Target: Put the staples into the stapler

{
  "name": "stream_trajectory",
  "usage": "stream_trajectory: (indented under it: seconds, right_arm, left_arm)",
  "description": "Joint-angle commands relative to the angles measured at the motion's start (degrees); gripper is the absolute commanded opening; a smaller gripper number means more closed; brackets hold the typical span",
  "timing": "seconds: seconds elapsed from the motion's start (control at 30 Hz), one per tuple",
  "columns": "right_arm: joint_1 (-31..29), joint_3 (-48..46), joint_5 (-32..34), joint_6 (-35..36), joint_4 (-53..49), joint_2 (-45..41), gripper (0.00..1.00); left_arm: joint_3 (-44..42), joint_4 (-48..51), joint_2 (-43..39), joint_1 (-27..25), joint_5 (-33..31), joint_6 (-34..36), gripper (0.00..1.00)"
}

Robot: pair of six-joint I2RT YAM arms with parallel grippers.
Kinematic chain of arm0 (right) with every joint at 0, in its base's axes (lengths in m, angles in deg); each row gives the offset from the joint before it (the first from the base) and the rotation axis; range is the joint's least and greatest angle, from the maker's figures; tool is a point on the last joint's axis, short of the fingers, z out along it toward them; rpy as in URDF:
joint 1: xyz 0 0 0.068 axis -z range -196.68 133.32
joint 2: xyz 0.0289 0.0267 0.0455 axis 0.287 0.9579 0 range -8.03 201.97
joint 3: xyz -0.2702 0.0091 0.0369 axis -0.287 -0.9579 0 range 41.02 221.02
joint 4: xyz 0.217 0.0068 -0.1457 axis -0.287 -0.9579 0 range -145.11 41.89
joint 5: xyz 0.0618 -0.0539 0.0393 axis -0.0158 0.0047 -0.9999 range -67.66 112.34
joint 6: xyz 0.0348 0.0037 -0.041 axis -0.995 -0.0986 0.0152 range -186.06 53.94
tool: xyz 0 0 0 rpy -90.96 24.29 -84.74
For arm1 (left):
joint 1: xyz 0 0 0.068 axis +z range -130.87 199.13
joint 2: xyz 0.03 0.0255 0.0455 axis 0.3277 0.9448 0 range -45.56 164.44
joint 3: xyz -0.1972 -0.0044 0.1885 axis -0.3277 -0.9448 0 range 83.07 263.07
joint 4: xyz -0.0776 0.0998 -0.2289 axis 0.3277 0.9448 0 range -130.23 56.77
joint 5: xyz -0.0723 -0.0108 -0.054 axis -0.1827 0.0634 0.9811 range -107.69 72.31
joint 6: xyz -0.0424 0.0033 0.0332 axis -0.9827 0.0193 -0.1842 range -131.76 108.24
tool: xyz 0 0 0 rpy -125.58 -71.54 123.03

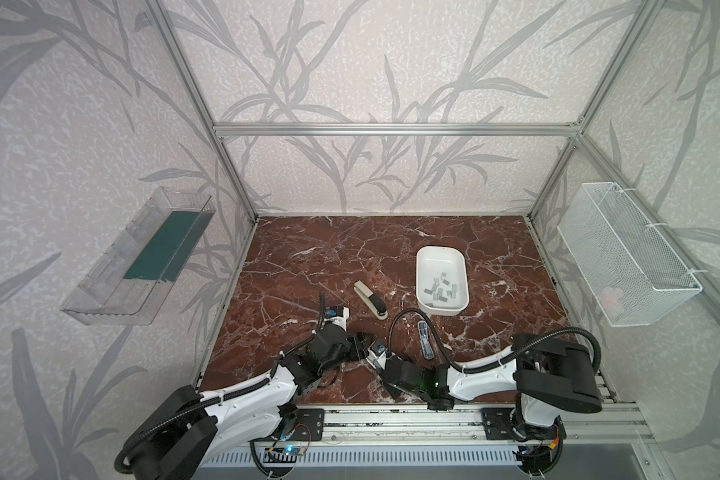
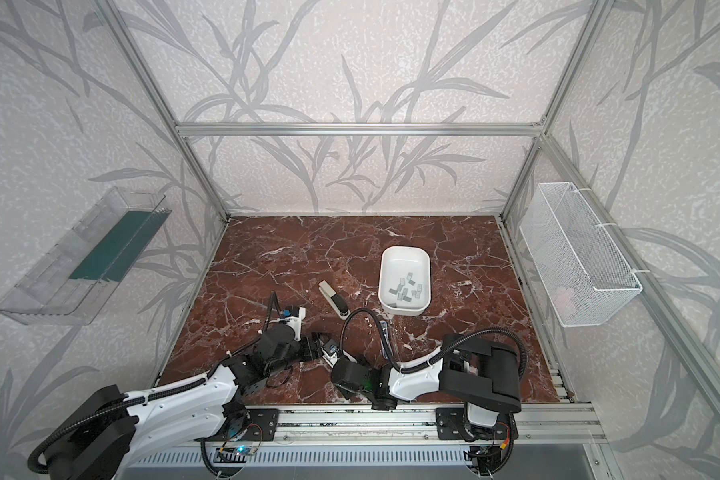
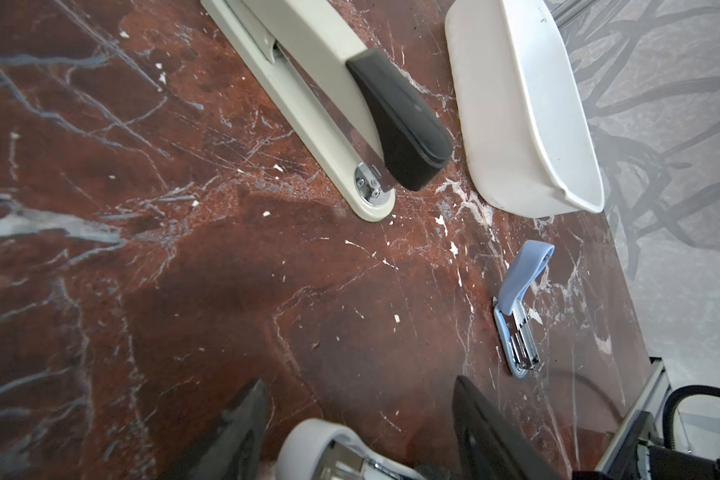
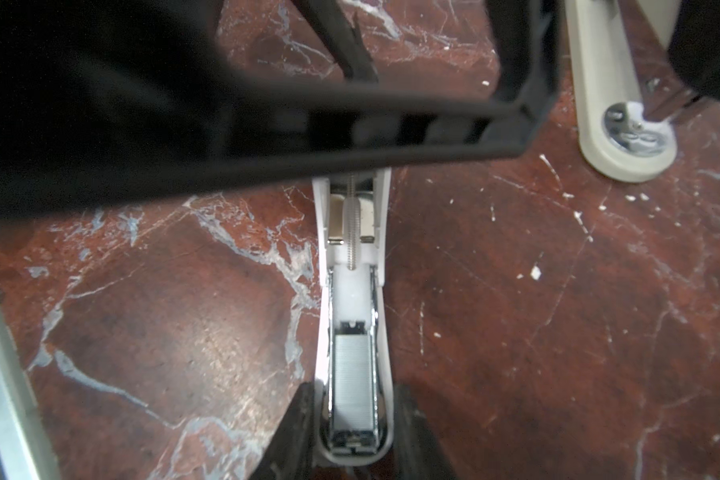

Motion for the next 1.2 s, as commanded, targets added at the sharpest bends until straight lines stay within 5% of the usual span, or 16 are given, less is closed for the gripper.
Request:
stream_trajectory:
  seconds: [0.0,0.3,0.7,1.17]
  right_arm:
    - [-0.2,-1.5,0.0,0.4,0.5,1.8,0.24]
    - [0.1,-2.9,-0.3,0.0,3.5,2.5,0.22]
    - [0.7,-3.3,-1.1,-0.7,4.5,3.2,0.19]
    - [2.3,-4.4,-1.9,-1.7,6.5,2.8,0.23]
  left_arm:
    - [-1.0,-0.5,-1.3,-0.3,0.8,1.0,0.68]
    - [-1.7,-4.1,-2.6,-1.9,3.9,2.2,0.59]
    - [-0.9,-12.9,4.3,-12.7,-0.8,5.6,0.54]
    - [-4.0,-20.7,7.0,-18.5,-4.2,8.3,0.48]
